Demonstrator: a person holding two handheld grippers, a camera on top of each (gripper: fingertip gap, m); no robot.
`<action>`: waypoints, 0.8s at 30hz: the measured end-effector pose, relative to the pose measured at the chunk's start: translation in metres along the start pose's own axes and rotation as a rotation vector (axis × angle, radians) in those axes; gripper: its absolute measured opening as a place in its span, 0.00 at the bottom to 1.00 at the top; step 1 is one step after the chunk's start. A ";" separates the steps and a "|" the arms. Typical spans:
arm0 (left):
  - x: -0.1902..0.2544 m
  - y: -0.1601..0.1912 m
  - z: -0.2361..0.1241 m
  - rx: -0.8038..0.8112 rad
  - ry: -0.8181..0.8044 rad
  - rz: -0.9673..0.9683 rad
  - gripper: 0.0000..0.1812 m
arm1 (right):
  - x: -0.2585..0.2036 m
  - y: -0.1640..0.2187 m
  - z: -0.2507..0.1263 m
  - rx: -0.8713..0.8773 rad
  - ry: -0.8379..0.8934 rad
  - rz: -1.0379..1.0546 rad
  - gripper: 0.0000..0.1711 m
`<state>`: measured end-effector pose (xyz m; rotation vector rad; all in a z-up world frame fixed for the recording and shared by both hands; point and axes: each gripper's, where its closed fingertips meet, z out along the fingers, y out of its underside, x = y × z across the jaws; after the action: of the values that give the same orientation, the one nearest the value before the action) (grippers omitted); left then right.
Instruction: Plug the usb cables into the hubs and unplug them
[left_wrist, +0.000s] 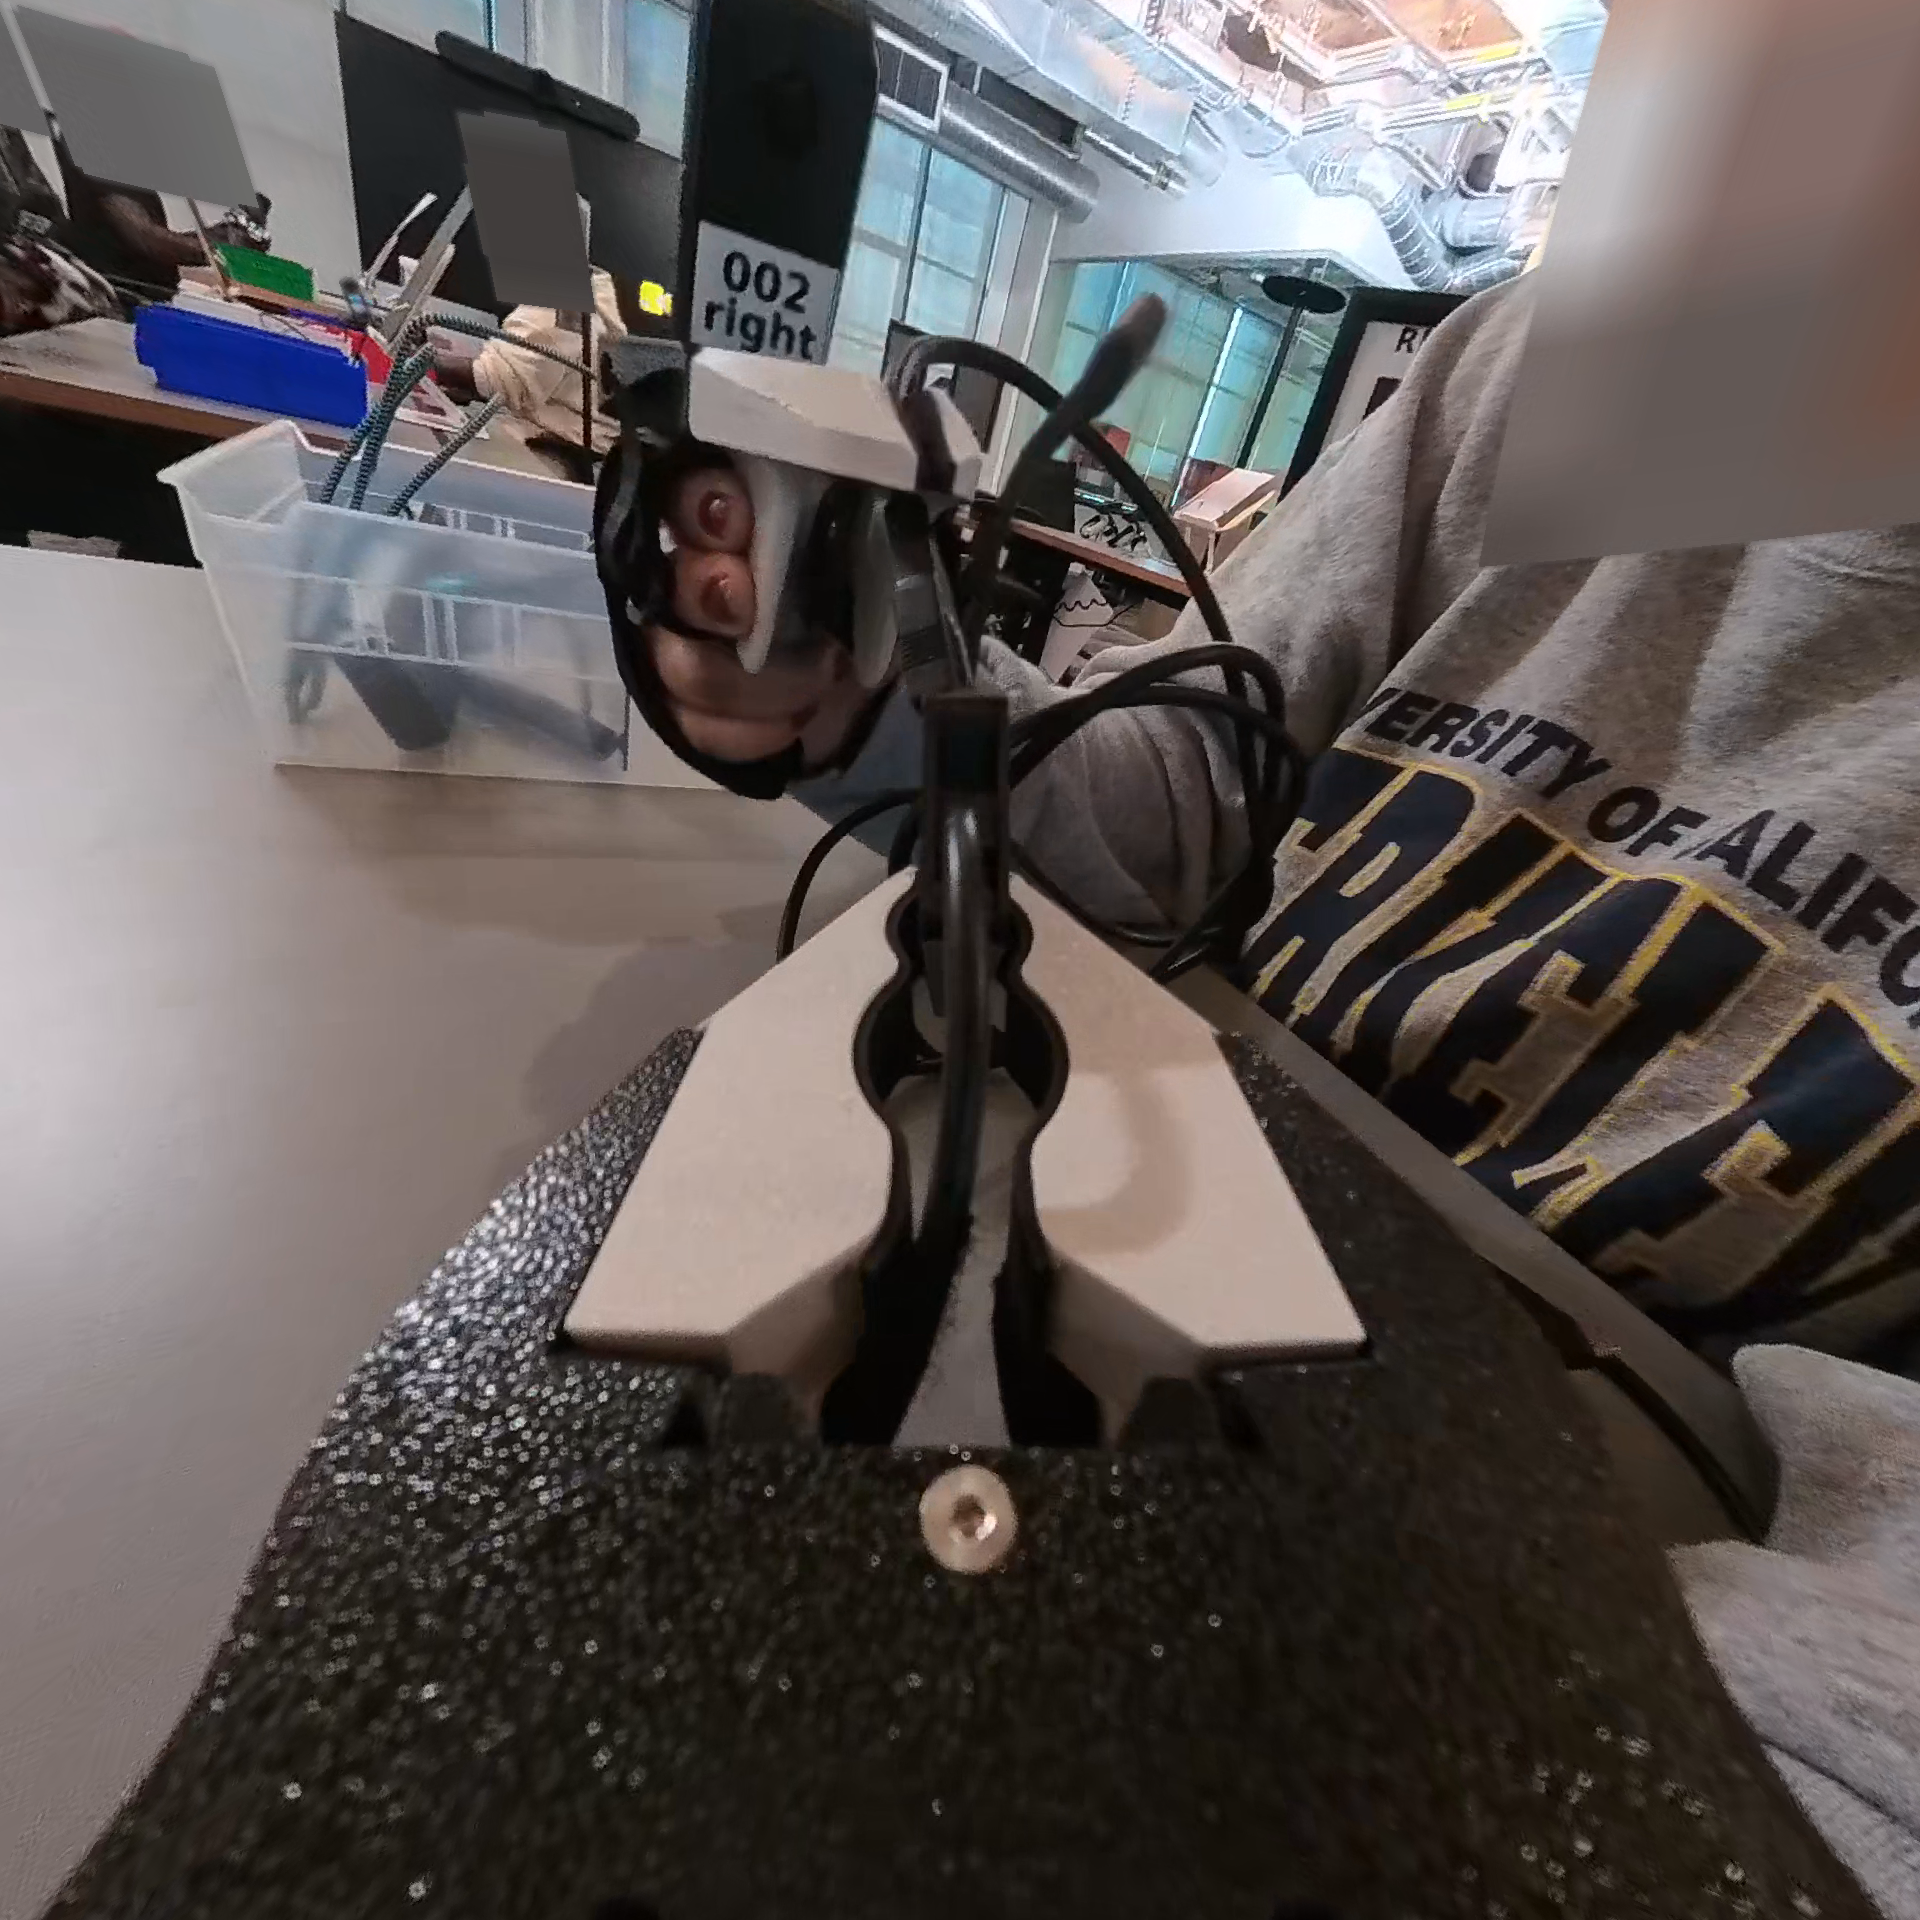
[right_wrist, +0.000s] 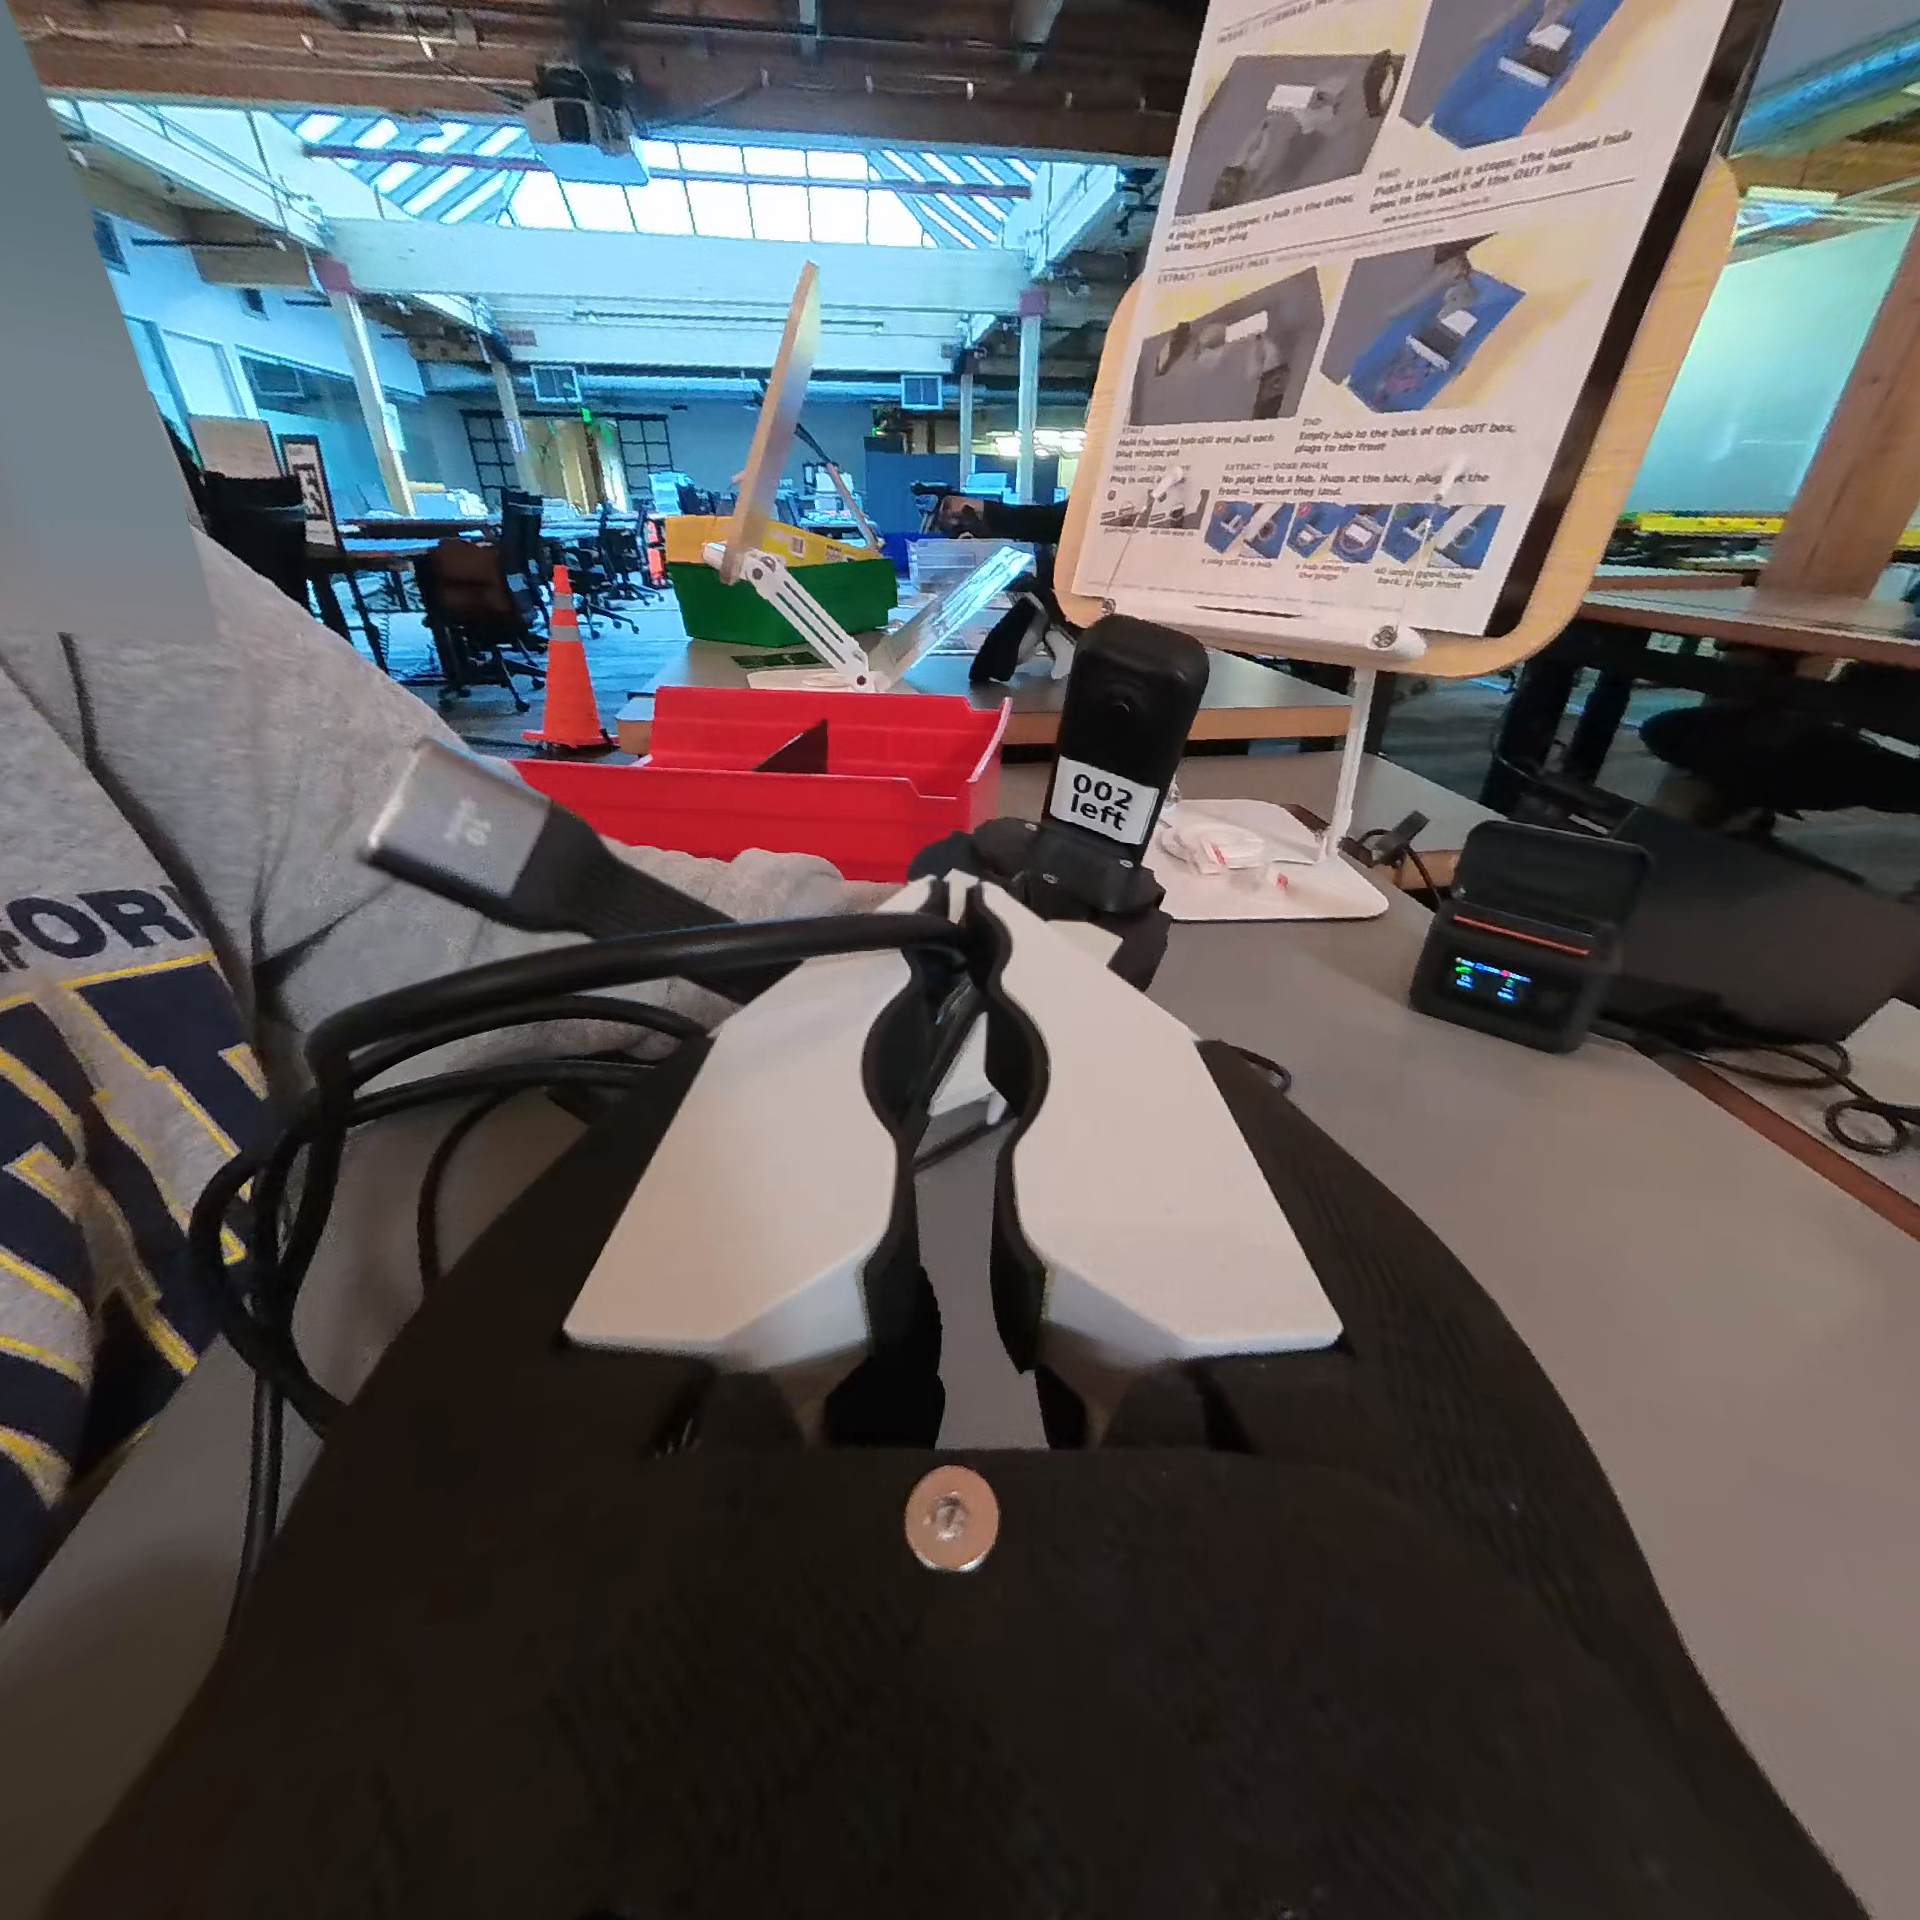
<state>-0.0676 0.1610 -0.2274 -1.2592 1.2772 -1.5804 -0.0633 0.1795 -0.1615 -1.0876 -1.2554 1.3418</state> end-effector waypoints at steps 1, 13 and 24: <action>0.000 0.000 0.000 -0.001 0.000 -0.002 0.05 | 0.000 0.000 0.000 -0.008 0.005 -0.010 0.01; 0.007 0.009 0.002 -0.050 0.096 -0.154 0.05 | -0.011 0.009 -0.002 -0.102 -0.031 -0.088 0.01; 0.005 0.009 0.001 -0.048 0.098 -0.176 0.05 | -0.010 0.010 -0.002 -0.118 -0.025 -0.088 0.01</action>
<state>-0.0681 0.1541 -0.2345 -1.3711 1.3009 -1.7636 -0.0605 0.1700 -0.1720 -1.0865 -1.3995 1.2321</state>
